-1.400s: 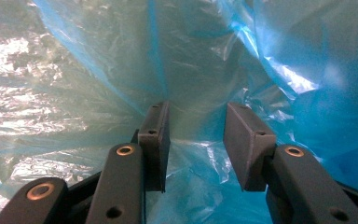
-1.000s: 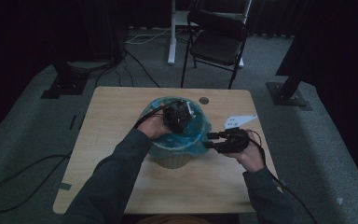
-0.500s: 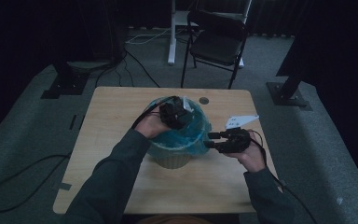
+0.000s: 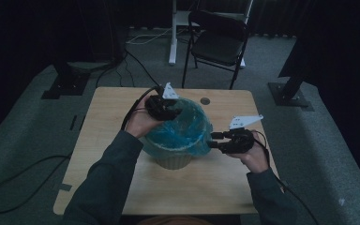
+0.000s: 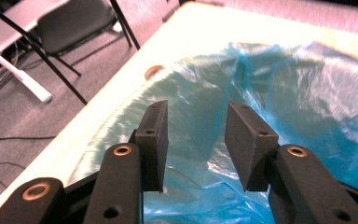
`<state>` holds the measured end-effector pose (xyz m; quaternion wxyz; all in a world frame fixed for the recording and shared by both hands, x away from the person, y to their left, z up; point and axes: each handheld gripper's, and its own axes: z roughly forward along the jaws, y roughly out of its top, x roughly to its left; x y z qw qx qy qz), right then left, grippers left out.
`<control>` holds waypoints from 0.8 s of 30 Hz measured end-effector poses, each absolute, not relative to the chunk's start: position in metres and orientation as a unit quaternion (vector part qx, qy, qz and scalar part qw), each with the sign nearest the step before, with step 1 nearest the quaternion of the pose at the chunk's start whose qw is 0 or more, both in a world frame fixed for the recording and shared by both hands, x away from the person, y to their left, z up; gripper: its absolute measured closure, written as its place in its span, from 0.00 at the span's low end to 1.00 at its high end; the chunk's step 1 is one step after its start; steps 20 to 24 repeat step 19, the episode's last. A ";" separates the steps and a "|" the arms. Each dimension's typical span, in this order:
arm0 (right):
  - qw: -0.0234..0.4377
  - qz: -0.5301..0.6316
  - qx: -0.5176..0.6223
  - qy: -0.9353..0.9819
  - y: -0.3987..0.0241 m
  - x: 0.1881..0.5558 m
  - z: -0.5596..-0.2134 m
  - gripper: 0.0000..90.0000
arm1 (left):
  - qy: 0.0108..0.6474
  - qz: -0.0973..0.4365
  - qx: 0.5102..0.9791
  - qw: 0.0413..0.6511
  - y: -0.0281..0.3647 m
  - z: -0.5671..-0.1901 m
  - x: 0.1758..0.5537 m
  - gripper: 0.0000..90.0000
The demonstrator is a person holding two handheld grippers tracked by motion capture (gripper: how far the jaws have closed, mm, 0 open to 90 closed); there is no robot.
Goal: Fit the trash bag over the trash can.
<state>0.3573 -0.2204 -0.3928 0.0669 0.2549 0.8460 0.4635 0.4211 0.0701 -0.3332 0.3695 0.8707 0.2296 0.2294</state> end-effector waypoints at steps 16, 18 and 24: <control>0.070 0.466 0.262 0.842 -0.226 0.357 -0.392 0.62 | 0.267 0.257 0.819 0.438 0.109 -0.329 0.410 0.65; 0.072 0.467 0.263 0.841 -0.227 0.358 -0.391 0.61 | 0.269 0.259 0.818 0.437 0.113 -0.330 0.409 0.65; 0.072 0.467 0.263 0.841 -0.227 0.358 -0.391 0.61 | 0.269 0.259 0.818 0.437 0.113 -0.330 0.409 0.65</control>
